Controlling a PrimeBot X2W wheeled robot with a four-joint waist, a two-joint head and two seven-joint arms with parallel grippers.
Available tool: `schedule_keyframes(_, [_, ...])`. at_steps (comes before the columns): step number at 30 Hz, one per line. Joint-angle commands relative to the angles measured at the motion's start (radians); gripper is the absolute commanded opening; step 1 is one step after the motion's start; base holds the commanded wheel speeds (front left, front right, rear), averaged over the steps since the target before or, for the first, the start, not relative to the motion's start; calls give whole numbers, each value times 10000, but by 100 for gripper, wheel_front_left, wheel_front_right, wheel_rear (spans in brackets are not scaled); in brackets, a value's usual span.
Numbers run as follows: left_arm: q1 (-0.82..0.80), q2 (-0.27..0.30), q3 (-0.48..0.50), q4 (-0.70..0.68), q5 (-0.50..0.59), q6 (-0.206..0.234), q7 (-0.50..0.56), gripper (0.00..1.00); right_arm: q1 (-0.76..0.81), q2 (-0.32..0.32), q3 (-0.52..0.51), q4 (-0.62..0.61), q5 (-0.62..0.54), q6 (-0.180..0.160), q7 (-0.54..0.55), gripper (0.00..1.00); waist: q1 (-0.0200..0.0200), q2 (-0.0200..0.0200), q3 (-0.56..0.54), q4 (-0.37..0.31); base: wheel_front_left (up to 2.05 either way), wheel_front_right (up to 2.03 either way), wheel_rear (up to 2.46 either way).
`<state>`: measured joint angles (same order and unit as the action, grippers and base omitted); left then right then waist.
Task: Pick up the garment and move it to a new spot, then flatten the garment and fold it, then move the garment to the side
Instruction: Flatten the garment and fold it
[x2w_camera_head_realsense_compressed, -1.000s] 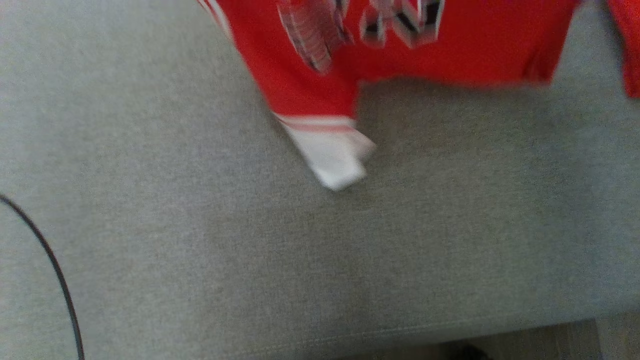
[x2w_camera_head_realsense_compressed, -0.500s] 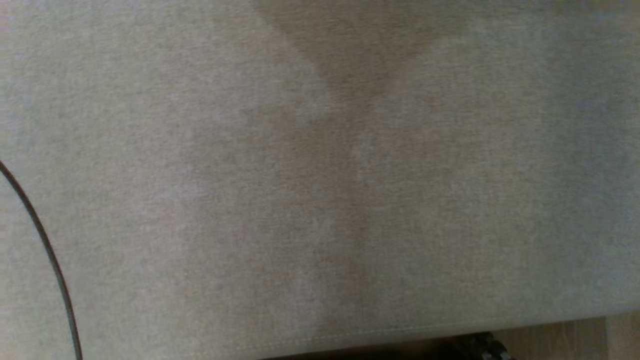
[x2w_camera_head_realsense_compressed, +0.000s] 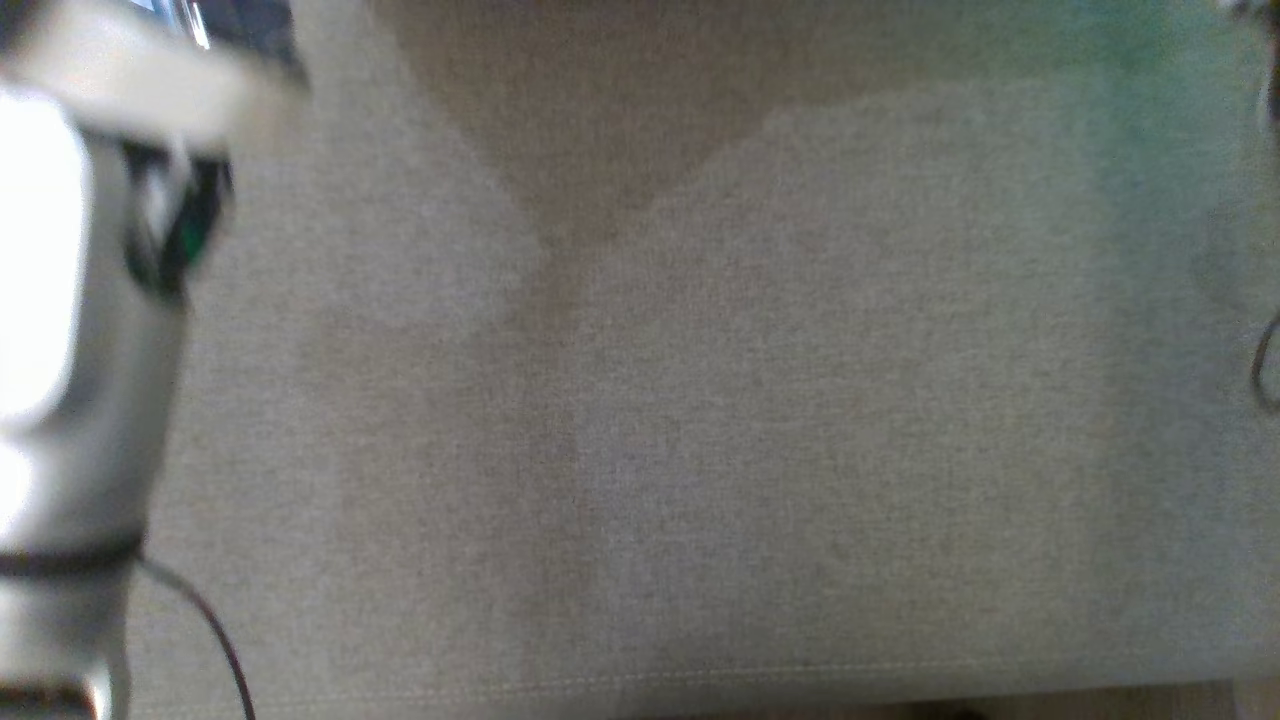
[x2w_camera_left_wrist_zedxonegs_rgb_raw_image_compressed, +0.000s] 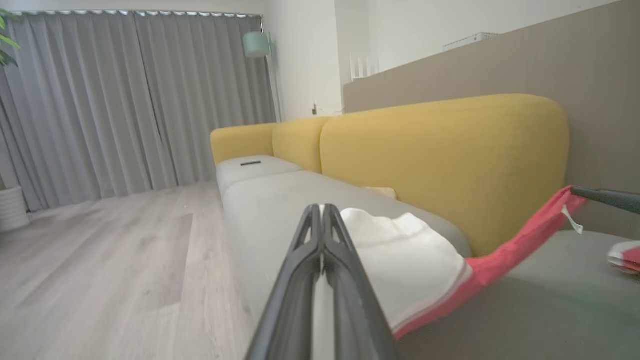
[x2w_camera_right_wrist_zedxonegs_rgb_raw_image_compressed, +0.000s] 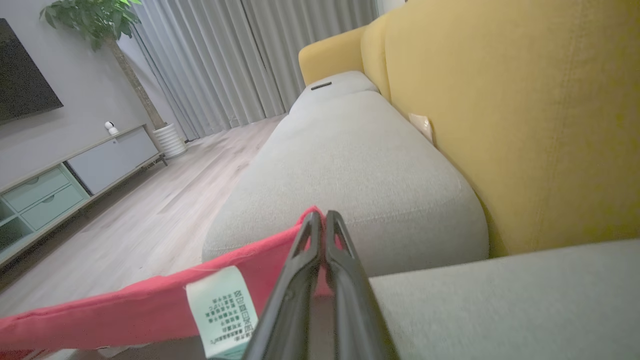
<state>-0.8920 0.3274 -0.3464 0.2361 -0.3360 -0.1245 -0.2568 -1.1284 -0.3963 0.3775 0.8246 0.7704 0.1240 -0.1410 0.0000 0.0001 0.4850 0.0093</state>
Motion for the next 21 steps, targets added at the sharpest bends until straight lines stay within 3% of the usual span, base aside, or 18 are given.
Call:
schedule_keyframes(1, [668, 626, 379, -573, -183, -47, -48, 0, 556, -180, 132, -396, 318, 67, -113, 0, 0, -1, -845, 53, 0, 0, 0])
schedule_keyframes(9, [4863, 1044, 652, -1604, -1001, 288, -46, 0, 3280, -596, 522, -1374, 1421, 67, -250, 0, 0, -1, -2170, -132, 0, 0, 0])
schedule_keyframes(21, [9504, 746, 955, -3556, -1265, 1767, -46, 0, 6995, -819, 300, -3124, 1647, 67, -625, 0, 0, -1, -3331, -477, 0, 0, 0])
